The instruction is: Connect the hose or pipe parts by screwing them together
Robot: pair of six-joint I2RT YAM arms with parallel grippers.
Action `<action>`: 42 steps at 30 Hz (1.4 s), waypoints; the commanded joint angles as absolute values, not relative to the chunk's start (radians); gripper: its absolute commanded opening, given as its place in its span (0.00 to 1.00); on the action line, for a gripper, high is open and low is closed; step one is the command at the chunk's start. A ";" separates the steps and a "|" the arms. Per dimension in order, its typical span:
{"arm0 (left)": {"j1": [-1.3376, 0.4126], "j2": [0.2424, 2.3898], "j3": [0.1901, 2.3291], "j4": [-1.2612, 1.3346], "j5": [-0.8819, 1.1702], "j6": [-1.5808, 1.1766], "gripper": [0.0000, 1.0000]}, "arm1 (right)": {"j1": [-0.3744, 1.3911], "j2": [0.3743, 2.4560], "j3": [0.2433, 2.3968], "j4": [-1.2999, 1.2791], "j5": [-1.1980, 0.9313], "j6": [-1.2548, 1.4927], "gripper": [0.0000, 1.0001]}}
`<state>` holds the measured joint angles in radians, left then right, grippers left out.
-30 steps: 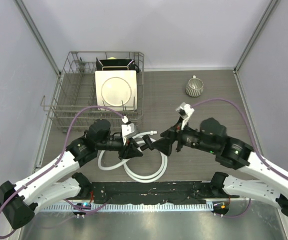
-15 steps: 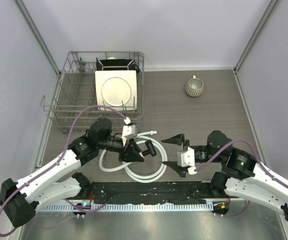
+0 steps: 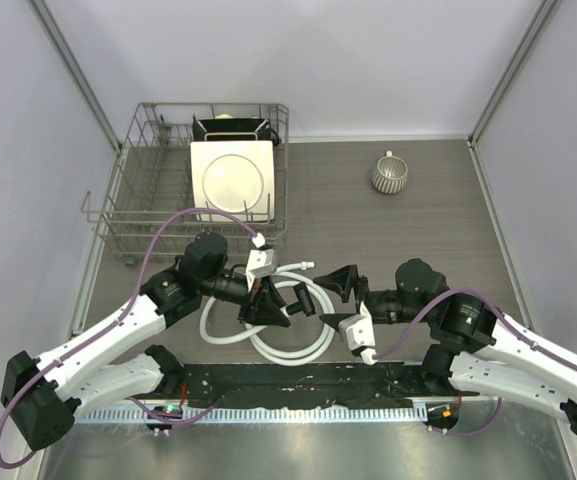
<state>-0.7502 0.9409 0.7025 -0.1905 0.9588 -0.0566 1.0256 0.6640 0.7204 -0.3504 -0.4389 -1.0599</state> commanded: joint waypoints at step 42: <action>-0.716 0.977 0.770 -0.133 0.970 -0.025 0.00 | 1.143 0.792 0.807 -0.252 -0.388 -0.924 0.20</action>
<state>-0.7235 0.9932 0.7078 -0.1867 0.9993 -0.0669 1.1366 0.7841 0.7540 -0.2852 -0.3420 -1.0706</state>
